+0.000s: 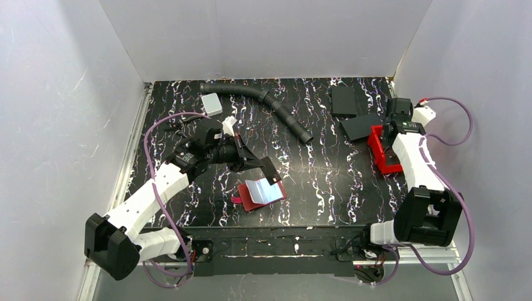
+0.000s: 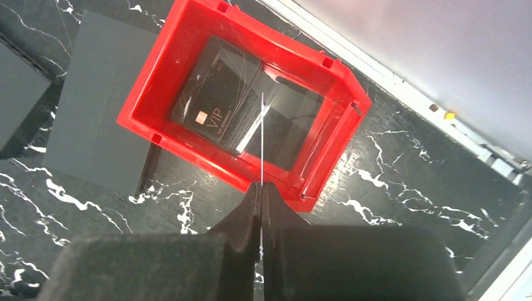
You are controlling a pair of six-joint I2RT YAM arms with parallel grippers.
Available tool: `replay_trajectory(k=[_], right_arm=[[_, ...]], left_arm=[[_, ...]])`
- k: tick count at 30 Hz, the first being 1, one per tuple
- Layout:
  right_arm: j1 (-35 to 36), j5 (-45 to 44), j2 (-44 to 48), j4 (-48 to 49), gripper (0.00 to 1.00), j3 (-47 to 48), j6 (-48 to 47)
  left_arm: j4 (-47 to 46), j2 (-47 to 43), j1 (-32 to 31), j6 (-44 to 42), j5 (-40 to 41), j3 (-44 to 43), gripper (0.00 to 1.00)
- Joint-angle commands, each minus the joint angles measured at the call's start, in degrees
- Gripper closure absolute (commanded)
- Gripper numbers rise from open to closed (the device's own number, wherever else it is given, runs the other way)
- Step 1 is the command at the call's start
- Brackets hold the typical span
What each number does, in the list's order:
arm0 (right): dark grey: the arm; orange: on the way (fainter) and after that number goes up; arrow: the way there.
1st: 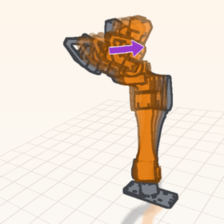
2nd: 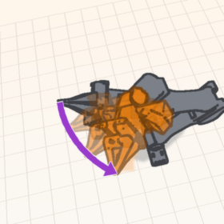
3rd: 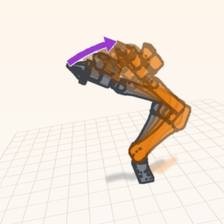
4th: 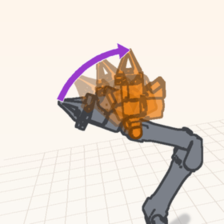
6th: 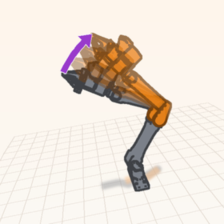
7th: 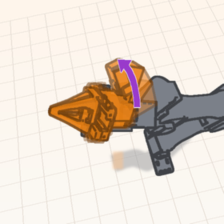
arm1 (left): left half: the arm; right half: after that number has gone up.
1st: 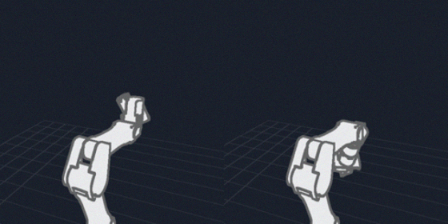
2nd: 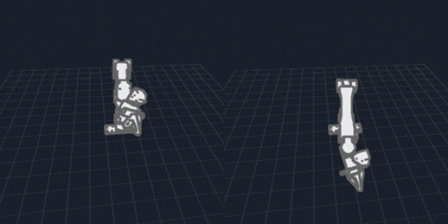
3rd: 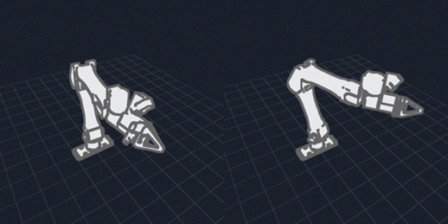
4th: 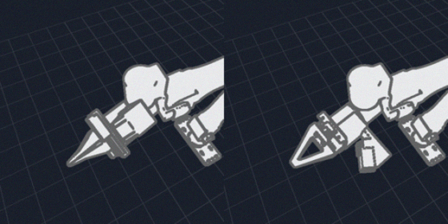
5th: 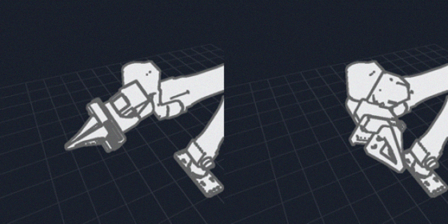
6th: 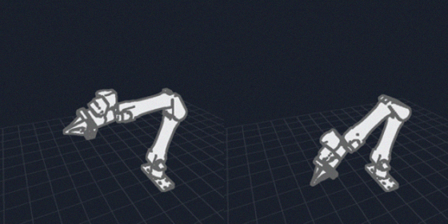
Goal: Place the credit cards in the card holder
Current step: Place the credit card in the storage box.
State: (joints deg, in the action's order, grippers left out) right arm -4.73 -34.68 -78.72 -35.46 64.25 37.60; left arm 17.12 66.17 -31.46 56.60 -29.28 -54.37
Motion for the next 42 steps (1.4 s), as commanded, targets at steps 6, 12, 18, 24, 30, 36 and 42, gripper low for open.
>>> replay_trajectory(k=[6,12,18,24,30,36,42], right_arm=[[-5.77,4.68,3.51,13.21,0.99,-5.34,10.61],[-7.26,8.22,0.32,16.69,0.99,-6.72,14.3],[-7.55,8.84,-2.11,21.05,0.99,-8.36,16.42],[-8.23,9.75,-5.58,23.95,0.98,-8.61,18.1],[-8.58,10.19,-8.22,24.76,0.96,-7.98,19.54],[-9.56,12.08,-11.13,27.57,0.88,-8.31,20.25],[-10.27,16.25,-12.05,32.4,0.74,-10.91,18.42]], left_arm=[[1.86,-0.91,-0.35,-0.22,0.23,-2.47,1.0],[2.21,-0.52,-0.35,-0.5,0.02,-3.04,1.0],[2.3,-0.26,-0.35,-0.67,-0.06,-3.37,1.0],[2.45,-0.32,-0.36,-0.74,-0.14,-3.13,1.0],[2.56,-0.31,-0.36,-0.79,-0.17,-3.12,1.0],[2.56,-0.13,-0.35,-0.88,-0.33,-3.34,1.0],[2.5,0.16,-0.38,-0.96,-0.38,-3.38,1.0]])
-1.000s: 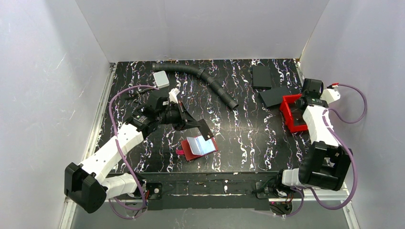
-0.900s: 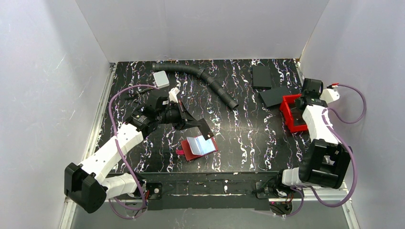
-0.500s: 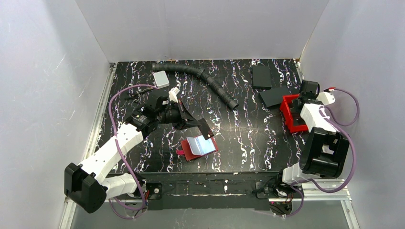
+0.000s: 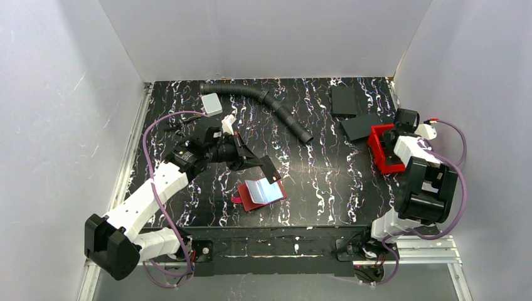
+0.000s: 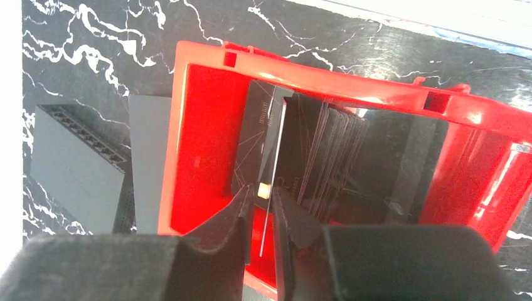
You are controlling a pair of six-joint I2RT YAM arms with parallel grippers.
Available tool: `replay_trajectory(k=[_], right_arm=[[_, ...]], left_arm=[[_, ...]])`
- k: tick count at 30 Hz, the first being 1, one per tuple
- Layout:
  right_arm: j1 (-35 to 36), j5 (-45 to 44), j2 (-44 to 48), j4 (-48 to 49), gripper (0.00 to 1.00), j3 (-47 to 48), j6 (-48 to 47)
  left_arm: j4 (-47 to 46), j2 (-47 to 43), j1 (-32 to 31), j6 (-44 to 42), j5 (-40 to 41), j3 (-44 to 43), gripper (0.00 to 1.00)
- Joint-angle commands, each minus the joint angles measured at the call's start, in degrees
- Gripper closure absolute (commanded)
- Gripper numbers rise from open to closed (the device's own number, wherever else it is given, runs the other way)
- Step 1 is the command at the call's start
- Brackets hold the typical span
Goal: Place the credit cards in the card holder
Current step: Place the credit card in the storage box.
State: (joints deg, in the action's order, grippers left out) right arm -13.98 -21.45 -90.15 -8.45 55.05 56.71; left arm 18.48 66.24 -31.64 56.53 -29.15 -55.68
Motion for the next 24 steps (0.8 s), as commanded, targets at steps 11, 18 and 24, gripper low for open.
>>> replay_trajectory(k=[11,18,24], right_arm=[[-1.67,5.18,5.1,-7.57,0.25,2.02,-15.28],[12.47,7.99,16.79,-15.16,0.11,7.9,-33.27],[36.9,49.43,15.29,-14.45,0.02,5.83,-40.07]], left_arm=[[-0.49,0.7,-0.18,-0.87,-1.47,-1.29,1.0],[3.01,2.76,-0.18,-10.24,-3.98,-3.24,1.0],[9.43,6.19,1.19,-24.18,-11.73,-5.03,1.0]])
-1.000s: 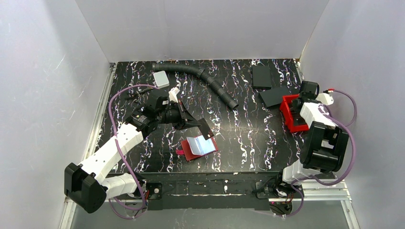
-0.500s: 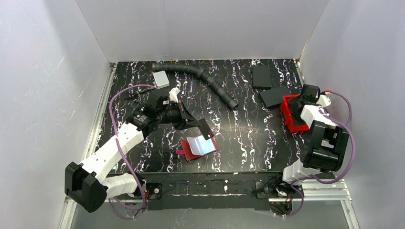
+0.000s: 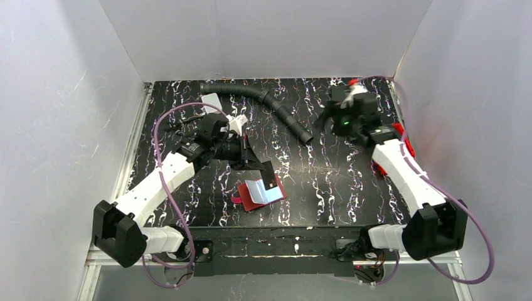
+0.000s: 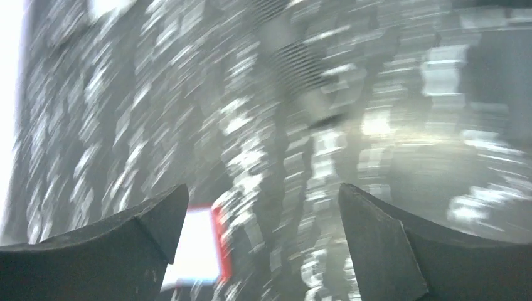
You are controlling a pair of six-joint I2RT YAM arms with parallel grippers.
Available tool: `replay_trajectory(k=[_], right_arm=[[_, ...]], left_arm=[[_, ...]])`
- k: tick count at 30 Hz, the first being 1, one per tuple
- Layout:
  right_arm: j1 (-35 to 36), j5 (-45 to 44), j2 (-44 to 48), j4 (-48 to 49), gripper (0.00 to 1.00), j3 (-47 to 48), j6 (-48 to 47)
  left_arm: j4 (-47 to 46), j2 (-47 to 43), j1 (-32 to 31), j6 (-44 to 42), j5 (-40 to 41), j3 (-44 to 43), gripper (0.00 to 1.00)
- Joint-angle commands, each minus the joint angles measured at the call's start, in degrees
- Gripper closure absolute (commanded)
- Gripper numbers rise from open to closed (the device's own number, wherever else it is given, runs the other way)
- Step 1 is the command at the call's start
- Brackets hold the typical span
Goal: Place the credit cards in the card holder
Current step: Place the credit card in the storage box, then insert the credit card into the card holder.
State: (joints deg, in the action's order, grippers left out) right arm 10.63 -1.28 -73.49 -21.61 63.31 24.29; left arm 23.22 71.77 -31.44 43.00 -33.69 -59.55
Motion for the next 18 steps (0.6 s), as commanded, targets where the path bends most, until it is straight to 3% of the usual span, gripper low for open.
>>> replay_trajectory(k=[1,4,7,9,13,15,18], right_arm=[[15.31,33.3,-0.37,1.01,0.02,-4.59,-7.21],[20.16,44.42,3.98,13.09,0.02,-12.59,-1.78],[20.57,52.5,6.43,17.56,0.02,-16.04,2.39],[20.62,55.23,7.28,18.71,0.02,-17.43,3.88],[20.77,59.28,9.86,31.56,0.05,-23.43,13.4],[21.42,59.75,9.88,43.88,0.12,-27.15,22.33],[22.36,58.58,8.3,52.51,0.28,-28.91,28.72]], left_arm=[[3.59,0.4,1.54,-10.96,-9.03,-0.22,1.0],[-2.67,-1.74,3.08,-9.84,-13.58,3.62,1.0],[-8.0,-5.34,3.54,-8.4,-14.55,7.27,1.0],[-12.52,-7.69,3.74,-6.44,-16.83,9.38,1.0],[-17.35,-9.08,3.76,-3.34,-19.05,10.7,1.0],[-23.27,-9.12,3.76,0.77,-20.9,12.35,1.0],[-25.73,-9.14,3.76,3.17,-22.07,12.31,1.0]])
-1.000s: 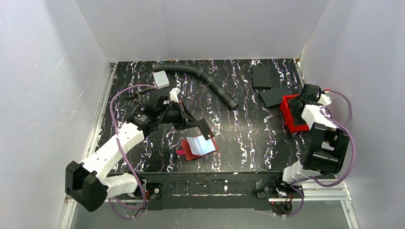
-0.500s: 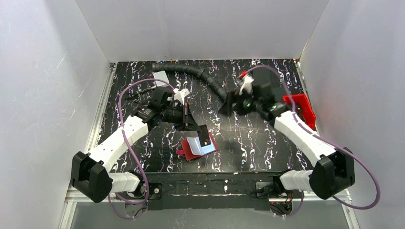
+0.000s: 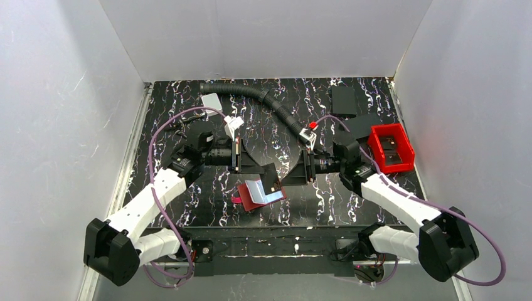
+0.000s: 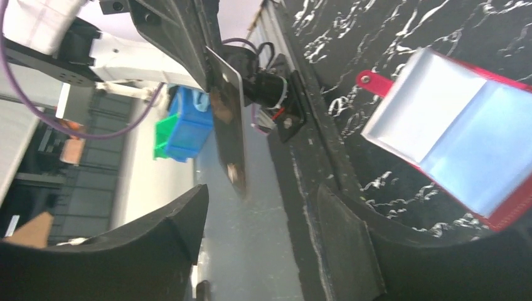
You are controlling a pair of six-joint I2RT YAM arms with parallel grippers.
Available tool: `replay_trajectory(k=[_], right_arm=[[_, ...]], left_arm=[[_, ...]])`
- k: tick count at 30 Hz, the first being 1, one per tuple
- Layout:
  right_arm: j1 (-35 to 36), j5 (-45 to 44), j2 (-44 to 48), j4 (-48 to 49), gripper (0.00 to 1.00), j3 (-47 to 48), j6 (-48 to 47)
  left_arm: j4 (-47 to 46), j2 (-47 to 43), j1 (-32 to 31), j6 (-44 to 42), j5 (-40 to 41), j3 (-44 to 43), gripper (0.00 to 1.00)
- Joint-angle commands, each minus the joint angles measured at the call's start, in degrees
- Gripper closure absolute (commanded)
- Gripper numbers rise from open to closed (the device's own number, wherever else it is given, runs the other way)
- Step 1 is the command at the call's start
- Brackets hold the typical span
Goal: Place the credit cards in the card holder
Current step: Insert the credit card into the card holder.
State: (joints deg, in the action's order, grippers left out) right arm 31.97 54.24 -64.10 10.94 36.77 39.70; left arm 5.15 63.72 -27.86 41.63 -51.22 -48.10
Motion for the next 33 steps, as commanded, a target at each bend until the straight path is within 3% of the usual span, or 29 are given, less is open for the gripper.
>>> replay_trajectory(k=[1,3,6,8,9,10,11,13,14,18,20,24,31,33], right_arm=[[1.21,2.6,-1.35,21.04,0.3,-2.32,14.25],[1.76,1.56,-1.78,24.17,0.32,-2.33,16.52],[2.89,0.46,-2.98,30.97,0.47,-3.29,20.98],[3.01,-0.23,-3.81,36.1,0.62,-4.27,24.68],[3.01,-0.78,-4.1,38.01,0.76,-4.66,26.0],[3.01,-1.51,-4.26,38.98,0.97,-4.89,27.13],[3.01,-2.44,-4.31,39.14,0.99,-4.91,27.54],[2.98,-4.77,-3.97,39.21,0.99,-5.02,28.41],[3.01,-6.23,-3.67,39.24,0.99,-5.14,28.92],[3.01,-10.42,-3.31,41.67,0.99,-6.0,31.99],[3.01,-11.8,-3.4,43.48,0.99,-6.44,33.33],[3.09,-12.07,-4.14,44.12,0.99,-6.72,33.96],[3.61,-11.68,-5.05,45.49,0.99,-6.37,34.78],[3.63,-11.56,-5.16,45.18,0.99,-6.44,34.71]], left_arm=[[-7.68,-1.11,0.17,4.53,-4.62,0.67,1.0],[-7.6,-0.94,0.12,4.64,-5.18,0.23,1.0],[-7.43,-0.54,0.17,4.68,-5.68,-0.32,1.0],[-7.42,-0.43,0.16,4.95,-5.53,-0.32,1.0],[-7.48,-0.3,0.17,5.43,-5.29,-0.26,1.0],[-7.08,-0.2,0.17,5.99,-4.92,-0.3,1.0],[-5.96,-0.12,0.17,6.5,-3.93,-0.58,0.93],[0.52,-0.72,0.17,7.43,0.92,-1.36,0.63],[0.82,-1.37,0.17,9.5,3.43,-0.73,0.54],[-9.59,-5.24,-0.31,23.39,8.47,5.64,0.44],[-9.71,-6.96,-1.22,23.87,10.69,6.01,0.48],[-9.81,-8.42,-1.77,23.53,11.4,4.7,0.69],[-9.86,-5.13,-4.15,22.21,12.1,2.85,0.78],[-9.81,-4.86,-4.31,21.49,12.21,2.22,0.87]])
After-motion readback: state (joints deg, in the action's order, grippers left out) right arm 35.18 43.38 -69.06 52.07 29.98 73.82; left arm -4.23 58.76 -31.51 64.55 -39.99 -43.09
